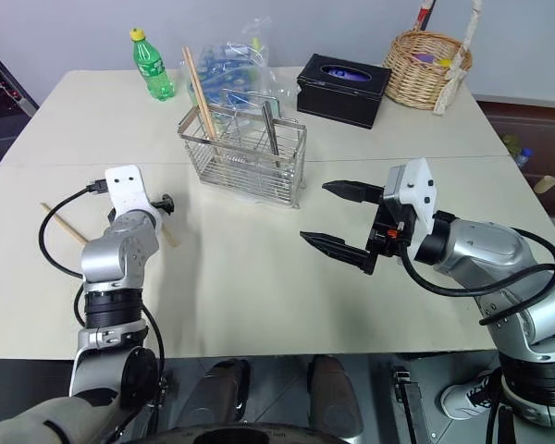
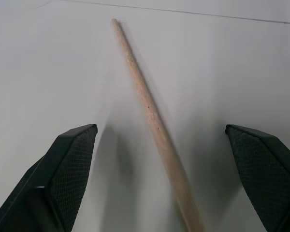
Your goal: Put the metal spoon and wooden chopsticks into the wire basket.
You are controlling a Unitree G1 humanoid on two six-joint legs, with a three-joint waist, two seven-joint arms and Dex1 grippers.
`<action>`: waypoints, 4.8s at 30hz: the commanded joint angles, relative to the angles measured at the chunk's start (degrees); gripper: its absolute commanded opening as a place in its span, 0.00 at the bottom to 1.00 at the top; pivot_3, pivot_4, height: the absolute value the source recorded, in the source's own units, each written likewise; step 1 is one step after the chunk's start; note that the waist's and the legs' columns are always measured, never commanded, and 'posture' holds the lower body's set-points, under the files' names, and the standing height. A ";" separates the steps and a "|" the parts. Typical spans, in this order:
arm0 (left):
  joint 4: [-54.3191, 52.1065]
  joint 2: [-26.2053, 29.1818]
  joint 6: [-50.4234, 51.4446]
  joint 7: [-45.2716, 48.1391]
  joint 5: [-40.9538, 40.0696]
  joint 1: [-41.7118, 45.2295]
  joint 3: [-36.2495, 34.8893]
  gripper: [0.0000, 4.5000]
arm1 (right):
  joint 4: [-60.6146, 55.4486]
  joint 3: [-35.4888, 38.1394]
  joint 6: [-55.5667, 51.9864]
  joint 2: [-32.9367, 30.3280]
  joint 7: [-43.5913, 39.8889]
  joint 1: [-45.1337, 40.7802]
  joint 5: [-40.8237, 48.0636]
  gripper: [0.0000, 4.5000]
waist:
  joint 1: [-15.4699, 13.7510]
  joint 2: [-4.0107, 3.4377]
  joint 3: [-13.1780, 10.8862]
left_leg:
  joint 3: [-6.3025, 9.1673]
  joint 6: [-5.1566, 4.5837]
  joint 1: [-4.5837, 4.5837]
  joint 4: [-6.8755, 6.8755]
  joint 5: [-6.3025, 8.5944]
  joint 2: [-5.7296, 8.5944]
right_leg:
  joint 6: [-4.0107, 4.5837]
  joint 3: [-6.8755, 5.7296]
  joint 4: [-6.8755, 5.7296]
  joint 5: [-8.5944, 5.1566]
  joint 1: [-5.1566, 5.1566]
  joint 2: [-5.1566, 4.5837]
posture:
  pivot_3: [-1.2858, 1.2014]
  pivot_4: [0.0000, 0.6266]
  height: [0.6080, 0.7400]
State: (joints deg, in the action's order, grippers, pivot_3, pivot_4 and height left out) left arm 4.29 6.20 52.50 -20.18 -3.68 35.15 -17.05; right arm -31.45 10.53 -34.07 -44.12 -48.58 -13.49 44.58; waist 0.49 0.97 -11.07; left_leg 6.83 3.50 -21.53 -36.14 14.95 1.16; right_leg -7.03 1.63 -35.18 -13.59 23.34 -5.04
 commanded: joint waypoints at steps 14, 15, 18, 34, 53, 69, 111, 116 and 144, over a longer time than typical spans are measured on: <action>3.30 -5.25 9.27 -14.66 3.75 5.50 -8.07 1.00 | -1.74 0.01 1.41 0.58 1.19 -0.05 -0.64 0.99 | 0.36 0.02 0.03 | 0.00 0.02 0.06 0.02 0.00 0.00 | -0.02 0.00 -0.03 0.00 -0.01 0.00 | 0.52 0.24 1.00; 2.98 -5.33 9.91 -14.78 3.60 5.25 -8.65 1.00 | -1.56 -0.06 1.47 0.61 1.21 -0.15 -0.78 0.99 | 0.41 0.01 0.03 | 0.00 0.02 0.07 0.02 0.00 0.00 | -0.02 0.00 -0.03 0.00 -0.01 0.00 | 0.52 0.24 1.00; 2.44 -5.75 11.36 -15.09 3.40 4.46 -9.99 1.00 | -1.22 -0.24 1.61 0.80 1.22 -0.36 -1.09 0.99 | 0.47 -0.03 0.07 | -0.01 0.02 0.09 0.02 0.00 0.00 | -0.02 0.00 -0.05 0.00 -0.01 0.00 | 0.52 0.24 1.00; -0.16 -7.56 12.32 -14.55 2.29 3.53 -12.94 0.02 | -0.08 -0.86 1.87 1.46 1.01 -1.27 -1.58 1.00 | 0.60 -0.09 0.13 | -0.02 0.02 0.14 0.02 0.00 0.00 | -0.02 0.00 -0.05 0.00 -0.06 0.00 | 0.52 0.24 1.00; 1.74 17.11 -17.65 17.26 -4.30 8.86 -5.41 0.02 | -0.34 -1.74 2.52 4.14 2.47 -1.32 -2.86 1.00 | -0.71 0.24 -0.02 | 0.01 0.19 -0.04 0.01 -0.09 0.03 | 0.00 0.00 -0.04 0.01 0.03 -0.04 | 0.52 0.24 1.00; 11.20 14.72 -41.96 55.50 -23.18 19.51 -1.17 0.02 | 2.23 -2.05 5.54 7.75 6.56 -4.51 -5.99 1.00 | -0.09 0.25 -0.04 | 0.00 0.15 -0.06 0.03 -0.08 0.04 | -0.01 -0.01 -0.06 0.01 0.08 -0.05 | 0.52 0.24 1.00; 31.31 3.80 -70.69 44.60 -9.43 16.15 6.28 0.02 | 1.32 -2.47 8.41 13.01 15.07 -5.05 -10.17 1.00 | 0.34 0.25 -0.04 | 0.01 0.12 -0.03 0.02 -0.07 0.04 | -0.03 -0.01 -0.13 0.02 0.08 -0.04 | 0.52 0.24 1.00; 30.93 3.70 -70.65 44.70 -9.61 16.13 6.36 0.02 | 1.07 -2.57 8.46 13.16 15.37 -4.82 -10.19 1.00 | 0.28 0.25 -0.04 | 0.01 0.12 -0.03 0.02 -0.07 0.04 | -0.03 -0.01 -0.14 0.02 0.08 -0.04 | 0.52 0.24 1.00; 15.22 16.04 -50.76 30.25 -16.43 20.47 -3.84 0.99 | -0.12 -4.61 8.89 10.75 9.44 -4.05 -9.91 1.00 | 0.75 0.23 -0.04 | 0.02 0.12 0.04 0.03 -0.07 0.04 | -0.04 0.00 -0.22 0.02 0.08 -0.03 | 0.52 0.24 1.00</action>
State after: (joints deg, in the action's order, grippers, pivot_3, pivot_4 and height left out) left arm 19.48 19.98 0.45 13.66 -22.20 54.86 -18.21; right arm -28.51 6.00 -26.44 -32.63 -37.29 -17.57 33.98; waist 1.23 1.20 -11.11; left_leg 6.85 3.62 -21.48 -36.10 14.89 1.19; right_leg -7.06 1.63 -35.43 -13.57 23.43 -5.07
